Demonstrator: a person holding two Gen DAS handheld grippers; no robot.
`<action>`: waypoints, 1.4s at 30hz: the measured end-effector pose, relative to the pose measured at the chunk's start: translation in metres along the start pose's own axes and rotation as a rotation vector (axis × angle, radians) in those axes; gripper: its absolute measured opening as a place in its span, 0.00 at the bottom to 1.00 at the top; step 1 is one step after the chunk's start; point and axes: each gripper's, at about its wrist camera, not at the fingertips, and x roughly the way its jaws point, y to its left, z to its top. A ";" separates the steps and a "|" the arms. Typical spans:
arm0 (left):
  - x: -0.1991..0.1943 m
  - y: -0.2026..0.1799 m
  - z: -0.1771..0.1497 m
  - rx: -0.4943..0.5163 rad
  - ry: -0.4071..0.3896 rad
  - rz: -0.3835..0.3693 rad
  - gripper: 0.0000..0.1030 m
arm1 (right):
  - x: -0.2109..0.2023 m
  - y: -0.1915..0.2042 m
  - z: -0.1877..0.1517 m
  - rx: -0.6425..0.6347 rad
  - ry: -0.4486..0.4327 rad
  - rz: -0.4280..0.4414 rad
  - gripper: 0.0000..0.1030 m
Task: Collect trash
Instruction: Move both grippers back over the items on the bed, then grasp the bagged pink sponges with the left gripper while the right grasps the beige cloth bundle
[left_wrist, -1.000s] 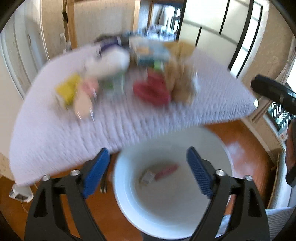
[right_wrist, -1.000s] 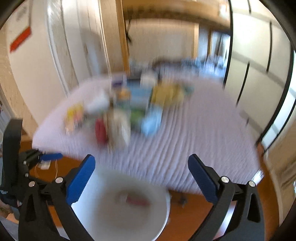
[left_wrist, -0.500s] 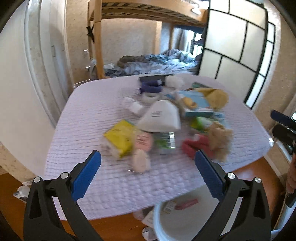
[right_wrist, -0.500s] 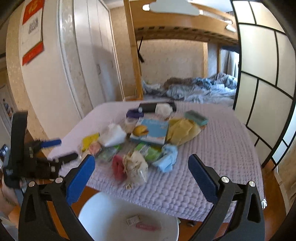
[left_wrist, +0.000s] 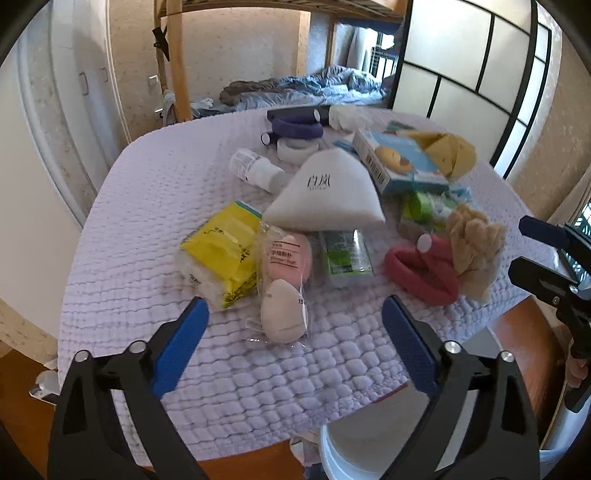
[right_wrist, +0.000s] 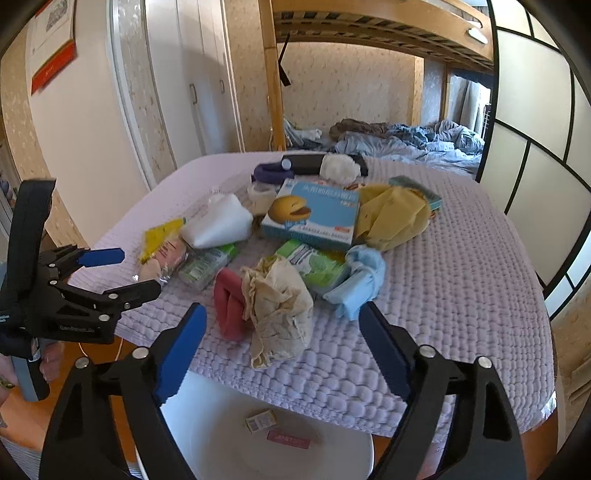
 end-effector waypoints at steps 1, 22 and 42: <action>0.003 0.000 0.000 0.001 0.003 0.000 0.90 | 0.003 0.001 0.000 -0.004 0.005 -0.007 0.79; 0.023 -0.010 0.000 0.097 0.012 -0.023 0.45 | 0.047 -0.002 -0.005 0.017 0.081 0.002 0.40; 0.022 -0.009 0.003 0.072 0.015 -0.011 0.62 | 0.034 -0.004 -0.011 0.055 0.073 0.041 0.38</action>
